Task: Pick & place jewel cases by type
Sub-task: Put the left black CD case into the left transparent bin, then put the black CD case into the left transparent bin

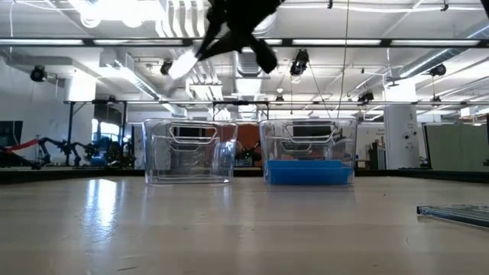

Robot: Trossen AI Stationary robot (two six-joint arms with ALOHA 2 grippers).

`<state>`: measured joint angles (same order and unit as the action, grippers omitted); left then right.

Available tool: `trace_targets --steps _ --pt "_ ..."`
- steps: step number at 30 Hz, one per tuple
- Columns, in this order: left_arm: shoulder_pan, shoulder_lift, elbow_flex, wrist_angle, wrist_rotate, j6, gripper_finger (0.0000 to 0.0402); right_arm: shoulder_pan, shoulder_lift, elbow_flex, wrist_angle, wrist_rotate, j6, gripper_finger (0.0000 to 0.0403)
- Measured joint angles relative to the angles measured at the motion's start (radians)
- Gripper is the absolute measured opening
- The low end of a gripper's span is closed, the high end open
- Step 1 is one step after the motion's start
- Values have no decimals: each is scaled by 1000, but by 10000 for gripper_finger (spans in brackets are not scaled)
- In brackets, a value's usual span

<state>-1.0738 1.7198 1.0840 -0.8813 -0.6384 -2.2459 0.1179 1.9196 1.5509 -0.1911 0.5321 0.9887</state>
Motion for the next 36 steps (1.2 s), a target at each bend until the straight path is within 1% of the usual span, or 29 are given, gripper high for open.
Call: trace_targets --steps 2,6,7,8,10,11,12,14,15,17,21,23,25,26,28,30,32,33,34,35,36 --pt "15 0 0 8 -2 0 147 -30 -15 1 -53 25 1 13" --pt "45 -1 0 10 -40 -1 147 -97 11 -3 -84 -3 13 13" --pt "54 -1 0 13 -50 -1 147 -114 22 -3 -83 -34 15 13" --pt "65 -1 0 15 -52 -2 147 -135 38 -3 -74 -90 21 13" --pt "84 -2 0 24 -52 -3 147 -177 78 -2 -41 -257 61 13" --pt "93 -3 -1 26 -52 -3 147 -193 100 -2 -37 -319 86 13" --pt "102 -5 -1 31 -52 -3 147 -204 124 -3 -38 -360 112 13" --pt "114 -11 -1 47 -52 -2 147 -217 159 1 -30 -389 138 18" --pt "117 -18 -3 59 -52 3 147 -223 167 7 -34 -413 138 24" --pt "121 -37 -6 90 -53 21 147 -227 175 14 -39 -453 84 42" --pt "121 -72 -8 93 -53 49 147 -225 160 17 -60 -492 -25 94" --pt "123 -87 -8 72 -54 57 147 -229 153 41 -120 -515 -96 126" --pt "125 -102 -9 42 -55 57 147 -233 143 84 -225 -538 -172 156" --pt "125 -108 -9 28 -55 57 147 -233 136 107 -297 -532 -206 169" --pt "128 -120 -9 2 -55 57 147 -228 123 154 -412 -474 -331 193" --pt "132 -127 -9 -20 -56 59 147 -209 109 207 -513 -365 -516 211" --pt "138 -133 -9 -39 -56 68 147 -175 93 263 -609 -217 -708 224" --pt "143 -135 -9 -40 -57 76 147 -158 84 287 -656 -162 -781 228" --pt "148 -137 -9 -37 -56 83 147 -140 78 310 -719 -141 -843 232" --pt "152 -138 -9 -35 -56 94 147 -127 77 332 -784 -162 -876 234" --pt "156 -140 -9 -28 -56 106 147 -118 76 349 -848 -221 -881 234"
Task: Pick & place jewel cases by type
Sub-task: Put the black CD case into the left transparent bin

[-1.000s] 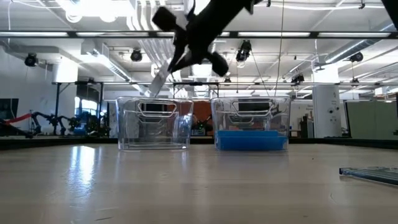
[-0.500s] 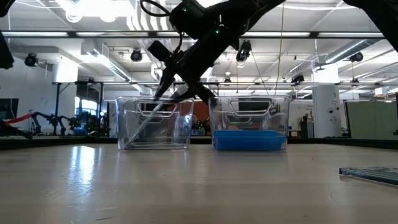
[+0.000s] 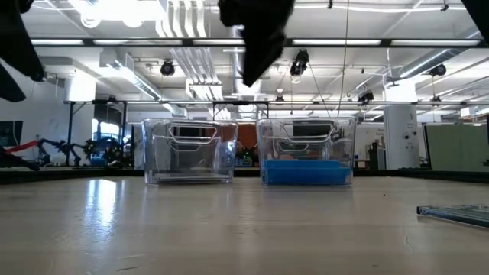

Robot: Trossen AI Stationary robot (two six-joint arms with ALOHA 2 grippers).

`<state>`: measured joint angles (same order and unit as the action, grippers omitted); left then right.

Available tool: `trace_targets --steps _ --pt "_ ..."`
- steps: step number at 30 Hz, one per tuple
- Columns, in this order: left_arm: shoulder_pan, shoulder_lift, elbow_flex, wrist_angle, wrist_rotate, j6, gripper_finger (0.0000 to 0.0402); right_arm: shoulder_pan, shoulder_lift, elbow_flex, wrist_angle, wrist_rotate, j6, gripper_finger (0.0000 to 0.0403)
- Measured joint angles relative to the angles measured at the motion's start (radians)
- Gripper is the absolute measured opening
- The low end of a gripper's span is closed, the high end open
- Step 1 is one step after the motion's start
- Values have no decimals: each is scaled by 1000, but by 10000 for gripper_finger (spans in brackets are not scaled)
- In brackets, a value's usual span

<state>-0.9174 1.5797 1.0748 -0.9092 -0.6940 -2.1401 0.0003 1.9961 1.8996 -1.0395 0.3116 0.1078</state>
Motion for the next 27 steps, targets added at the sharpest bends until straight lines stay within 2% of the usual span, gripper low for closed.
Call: trace_targets --steps 4,7,12,16,21,25,27 --pt "21 -5 -3 103 0 113 147 22 6 -36 -208 -290 51 227" --pt "42 -13 -39 265 3 241 147 64 -9 -145 -277 -399 19 219" --pt "83 -15 -142 543 66 415 147 183 -74 -348 -247 -421 -64 210" --pt "107 -15 -210 670 141 492 147 292 -104 -490 -96 -416 -147 204" --pt "111 -15 -233 710 252 552 147 411 -112 -600 67 -428 -315 194" --pt "111 -15 -233 716 339 568 147 463 -112 -613 153 -427 -310 182" --pt "111 -15 -233 716 347 568 147 475 -112 -614 202 -427 -295 176"
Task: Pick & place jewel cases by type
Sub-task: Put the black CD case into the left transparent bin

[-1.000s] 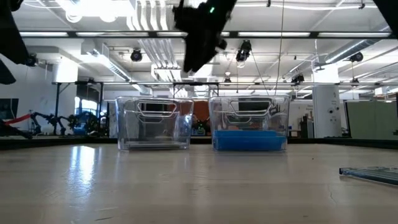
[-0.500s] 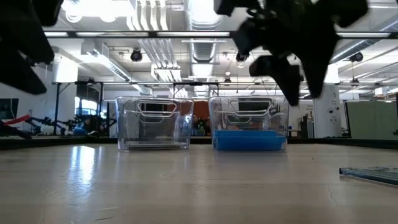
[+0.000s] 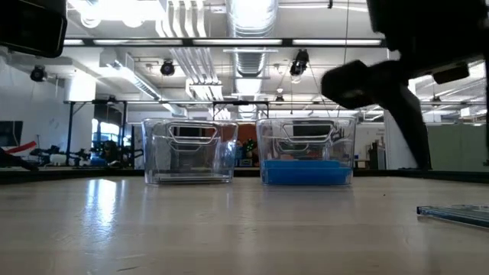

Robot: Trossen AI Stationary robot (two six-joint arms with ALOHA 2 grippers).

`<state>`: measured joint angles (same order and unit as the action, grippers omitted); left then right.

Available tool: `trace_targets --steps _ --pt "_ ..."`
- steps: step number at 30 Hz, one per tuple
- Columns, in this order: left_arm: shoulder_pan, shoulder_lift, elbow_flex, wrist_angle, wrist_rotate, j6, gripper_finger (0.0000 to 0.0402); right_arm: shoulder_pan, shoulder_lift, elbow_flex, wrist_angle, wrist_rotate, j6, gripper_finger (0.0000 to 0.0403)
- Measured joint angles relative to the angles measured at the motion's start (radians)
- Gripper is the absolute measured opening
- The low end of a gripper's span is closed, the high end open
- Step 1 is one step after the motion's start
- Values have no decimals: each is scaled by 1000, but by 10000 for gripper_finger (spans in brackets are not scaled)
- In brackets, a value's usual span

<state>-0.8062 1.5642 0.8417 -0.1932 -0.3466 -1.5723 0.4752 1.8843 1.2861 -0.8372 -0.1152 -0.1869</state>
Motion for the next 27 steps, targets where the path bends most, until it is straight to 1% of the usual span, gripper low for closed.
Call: trace_targets --steps 4,7,12,17,24,25,27 --pt "0 0 0 0 6 0 147 16 0 -25 168 10 4 168" --pt "0 0 0 2 22 -4 147 36 0 -46 239 52 15 167" --pt "-1 0 3 4 36 -13 147 65 0 -85 277 170 20 167" --pt "-1 0 6 6 36 2 147 83 0 -143 375 195 21 167" --pt "-2 0 6 5 37 2 147 84 -5 -187 412 197 21 166" --pt "-2 0 6 5 37 2 147 84 -5 -190 423 204 15 166" --pt "-2 0 6 5 37 2 147 84 -2 -195 486 250 -9 166"
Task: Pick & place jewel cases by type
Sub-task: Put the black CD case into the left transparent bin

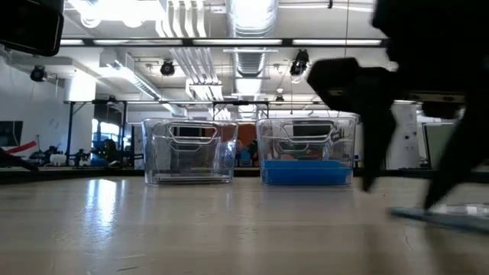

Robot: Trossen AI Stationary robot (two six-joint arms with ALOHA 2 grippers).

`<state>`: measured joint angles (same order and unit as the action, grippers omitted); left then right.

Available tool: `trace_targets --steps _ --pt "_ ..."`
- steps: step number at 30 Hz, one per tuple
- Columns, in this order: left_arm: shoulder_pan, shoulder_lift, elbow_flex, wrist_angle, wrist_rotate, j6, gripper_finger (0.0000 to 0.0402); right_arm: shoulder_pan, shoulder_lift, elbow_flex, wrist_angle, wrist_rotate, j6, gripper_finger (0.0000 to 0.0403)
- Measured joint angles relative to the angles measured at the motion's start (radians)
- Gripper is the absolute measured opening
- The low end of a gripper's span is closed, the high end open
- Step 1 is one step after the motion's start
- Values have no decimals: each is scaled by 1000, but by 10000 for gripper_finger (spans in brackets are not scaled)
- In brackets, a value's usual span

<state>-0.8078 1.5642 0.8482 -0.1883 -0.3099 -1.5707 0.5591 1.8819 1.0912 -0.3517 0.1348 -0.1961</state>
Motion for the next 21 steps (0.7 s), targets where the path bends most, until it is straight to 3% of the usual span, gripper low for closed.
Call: trace_targets --steps 3,6,9,11,16,18,21 --pt "0 0 0 -2 0 0 147 -10 7 -17 162 93 -65 166" --pt "0 0 0 -2 0 0 147 -37 40 -14 362 108 -124 166" --pt "1 0 0 -2 0 0 147 -70 118 34 408 125 -137 166" --pt "1 0 0 -2 -1 -7 147 -89 160 78 390 208 -122 166" --pt "1 0 0 -3 -1 -25 147 -102 145 236 170 591 -20 166" --pt "1 0 0 -3 -1 -24 147 -108 119 292 38 589 10 166" --pt "2 0 0 -5 -1 1 147 -126 62 340 -98 431 89 166"
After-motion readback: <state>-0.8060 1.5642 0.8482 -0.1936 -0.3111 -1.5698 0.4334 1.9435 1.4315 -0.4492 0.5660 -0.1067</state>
